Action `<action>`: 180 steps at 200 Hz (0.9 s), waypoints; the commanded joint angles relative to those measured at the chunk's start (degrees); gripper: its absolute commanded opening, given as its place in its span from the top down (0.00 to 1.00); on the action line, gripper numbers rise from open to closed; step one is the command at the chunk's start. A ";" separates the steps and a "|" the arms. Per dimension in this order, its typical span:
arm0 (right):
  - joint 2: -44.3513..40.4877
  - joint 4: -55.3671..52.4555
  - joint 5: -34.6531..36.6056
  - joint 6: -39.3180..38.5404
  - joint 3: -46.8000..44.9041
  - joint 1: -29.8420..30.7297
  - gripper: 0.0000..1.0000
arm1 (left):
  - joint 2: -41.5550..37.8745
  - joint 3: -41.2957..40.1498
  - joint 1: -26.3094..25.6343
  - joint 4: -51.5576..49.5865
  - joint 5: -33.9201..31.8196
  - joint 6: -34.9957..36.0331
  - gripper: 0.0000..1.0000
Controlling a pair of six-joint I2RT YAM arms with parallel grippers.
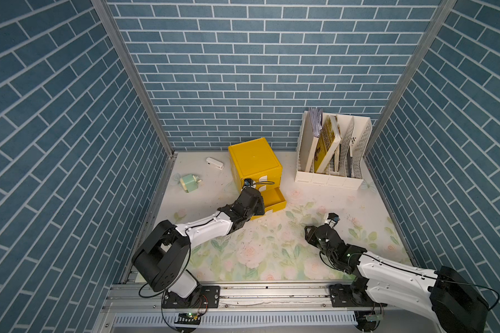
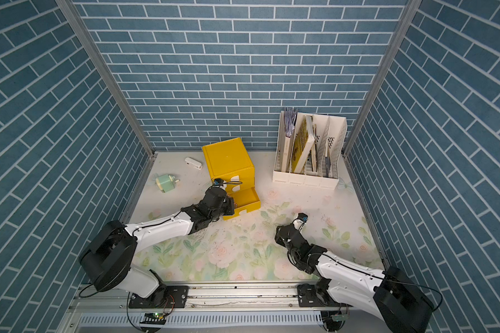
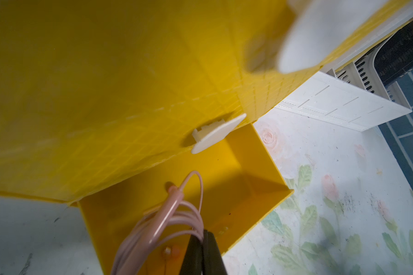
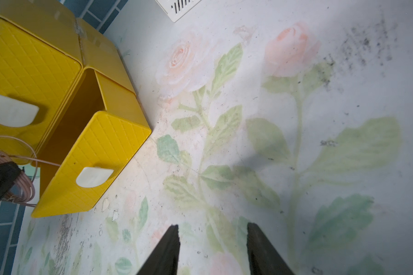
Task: Place the wired earphones into the drawer by color
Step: Place the wired earphones in the drawer.
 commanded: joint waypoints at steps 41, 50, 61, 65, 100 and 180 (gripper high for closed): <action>-0.89 0.18 0.80 -1.31 -0.94 -0.31 0.51 | 3.67 1.47 -0.43 0.64 -1.49 -0.19 0.86; -0.88 0.20 0.65 -1.28 -0.84 -0.32 0.51 | 3.93 1.71 -0.44 0.46 -1.56 -0.11 0.86; -0.82 0.19 0.64 -1.30 -0.82 -0.32 0.51 | 4.00 1.85 -0.51 0.40 -1.69 -0.11 0.85; -0.79 0.16 0.64 -1.28 -0.82 -0.30 0.51 | 3.96 1.85 -0.53 0.50 -1.78 -0.11 0.85; -0.61 0.40 0.61 -1.28 -0.77 -0.32 0.51 | 3.41 2.44 -0.91 0.08 -1.94 0.06 0.67; -0.50 0.56 0.30 -1.43 -0.48 -0.45 0.51 | 1.66 5.04 -1.73 -2.10 -2.44 0.59 0.51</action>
